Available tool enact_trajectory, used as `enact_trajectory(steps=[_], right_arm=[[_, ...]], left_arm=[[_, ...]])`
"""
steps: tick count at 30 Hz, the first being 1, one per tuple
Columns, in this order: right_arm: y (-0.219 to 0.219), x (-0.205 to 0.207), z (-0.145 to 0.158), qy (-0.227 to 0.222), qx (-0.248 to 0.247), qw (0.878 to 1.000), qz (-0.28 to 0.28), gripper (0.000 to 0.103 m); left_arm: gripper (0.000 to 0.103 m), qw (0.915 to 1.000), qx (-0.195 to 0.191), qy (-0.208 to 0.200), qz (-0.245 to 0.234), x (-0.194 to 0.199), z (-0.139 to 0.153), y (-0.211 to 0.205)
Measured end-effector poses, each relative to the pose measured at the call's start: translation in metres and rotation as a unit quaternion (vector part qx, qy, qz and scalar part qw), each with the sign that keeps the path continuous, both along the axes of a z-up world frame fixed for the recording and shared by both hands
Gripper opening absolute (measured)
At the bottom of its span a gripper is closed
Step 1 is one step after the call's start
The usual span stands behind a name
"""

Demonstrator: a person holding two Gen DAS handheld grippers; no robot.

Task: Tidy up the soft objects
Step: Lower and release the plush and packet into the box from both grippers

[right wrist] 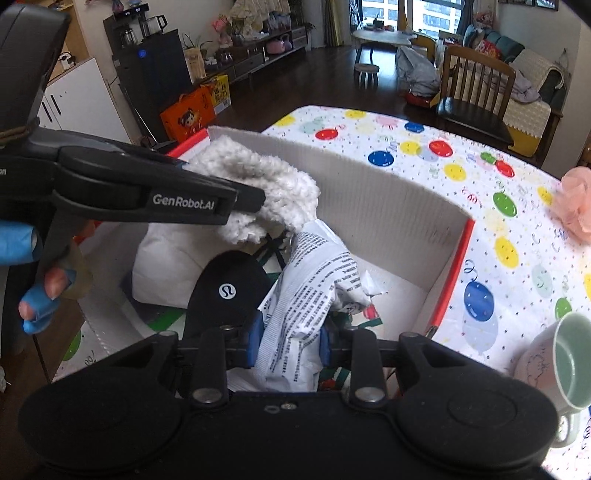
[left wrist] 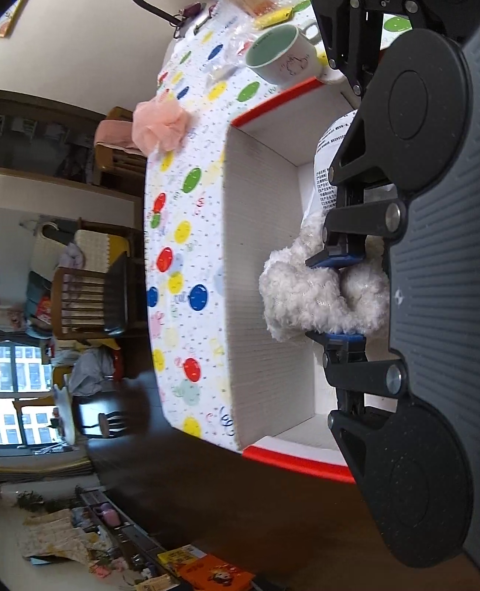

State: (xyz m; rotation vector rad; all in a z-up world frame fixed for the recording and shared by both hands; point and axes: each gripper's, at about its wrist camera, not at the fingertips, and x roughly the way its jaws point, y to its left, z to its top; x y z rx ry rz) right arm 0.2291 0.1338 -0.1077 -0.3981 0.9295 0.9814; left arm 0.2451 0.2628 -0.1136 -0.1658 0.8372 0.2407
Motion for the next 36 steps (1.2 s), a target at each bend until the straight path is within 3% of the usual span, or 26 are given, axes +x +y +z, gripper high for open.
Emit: enact_trajectory(steps=[15, 17, 19, 21, 25, 36], right_arm=[[0.005, -0.002, -0.010, 0.010, -0.013, 1.000, -0.008, 0.037], [0.005, -0.003, -0.010, 0.009, -0.013, 1.000, -0.005, 0.041], [0.005, -0.004, -0.009, 0.005, -0.014, 1.000, -0.002, 0.043], [0.004, -0.006, -0.007, 0.004, -0.011, 1.000, -0.001, 0.047], [0.002, -0.008, -0.004, 0.005, -0.003, 1.000, -0.003, 0.058], [-0.025, -0.016, 0.022, 0.000, 0.032, 0.999, -0.023, 0.068]], left_arm=[[0.031, 0.9988, -0.020, 0.045, 0.006, 0.000, -0.023, 0.007], [0.036, 0.9987, -0.019, 0.046, 0.007, -0.001, -0.023, 0.006], [0.059, 0.9988, -0.019, 0.045, 0.008, -0.003, -0.022, 0.005], [0.067, 0.9991, -0.016, 0.038, 0.007, -0.006, -0.020, 0.004], [0.067, 0.9993, -0.013, 0.034, 0.008, -0.011, -0.017, 0.003], [0.068, 0.9999, -0.005, 0.015, 0.003, -0.041, 0.003, -0.002]])
